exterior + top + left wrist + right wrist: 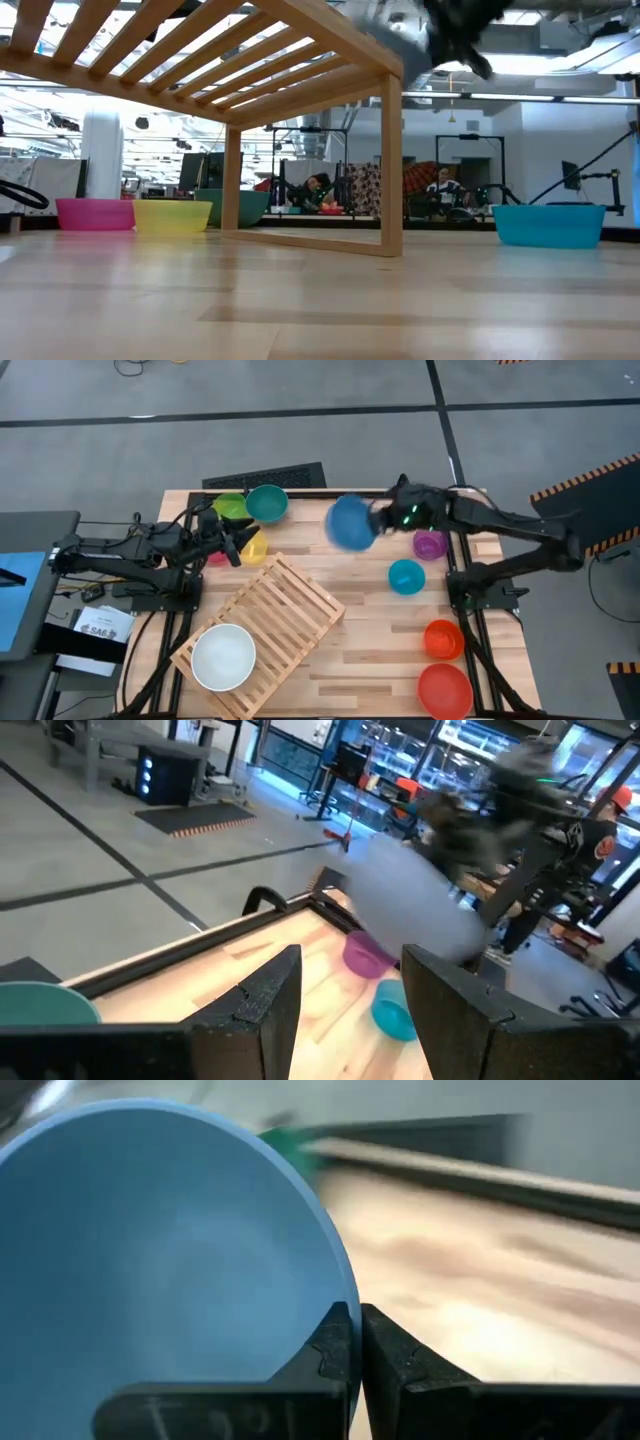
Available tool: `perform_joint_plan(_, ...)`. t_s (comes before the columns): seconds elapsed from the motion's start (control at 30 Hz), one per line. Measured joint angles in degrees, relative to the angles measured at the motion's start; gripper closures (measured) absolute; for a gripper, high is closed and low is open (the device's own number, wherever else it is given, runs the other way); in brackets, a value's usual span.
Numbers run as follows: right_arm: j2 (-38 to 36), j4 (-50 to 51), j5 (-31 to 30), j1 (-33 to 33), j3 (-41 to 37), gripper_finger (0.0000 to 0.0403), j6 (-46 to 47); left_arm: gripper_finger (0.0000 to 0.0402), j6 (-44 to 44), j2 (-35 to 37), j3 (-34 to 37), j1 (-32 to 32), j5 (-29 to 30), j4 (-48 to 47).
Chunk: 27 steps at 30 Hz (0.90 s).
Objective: Place and stack bowls onto a shelf
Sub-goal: Stack the large blue bowl on the shelf on top of the large gray bowl on the shelf
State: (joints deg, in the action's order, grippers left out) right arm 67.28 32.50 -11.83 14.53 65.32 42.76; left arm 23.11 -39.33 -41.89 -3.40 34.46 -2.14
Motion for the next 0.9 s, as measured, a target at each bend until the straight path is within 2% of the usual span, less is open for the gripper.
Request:
perform_joint_plan(0.2, 8.8, -7.3, 0.2, -16.7, 7.0, 0.0375, -2.5, 0.0244, 0.0, 0.0, 0.0, 0.0, 0.7, 0.3)
perform_joint_plan(0.4, 20.3, -11.8, 1.6, -27.1, 17.6, 0.0375, -3.8, 0.0244, 1.8, 0.1, 0.0, 0.0, 0.6, 0.3)
perform_joint_plan(0.57, 29.9, -11.5, 1.4, -31.0, 30.9, 0.0375, -3.5, 0.0244, 1.3, 2.5, -0.1, 0.0, -6.4, 0.1)
perform_joint_plan(0.7, 38.0, -11.0, -1.9, -32.0, 42.2, 0.0375, -1.1, 0.0244, -1.8, 5.6, -0.1, 0.0, -13.2, -1.2)
perform_joint_plan(0.9, 49.7, -8.6, -3.1, -32.2, 56.8, 0.0375, 1.2, 0.0244, -1.8, 10.8, -0.1, 0.0, -15.2, -7.0)
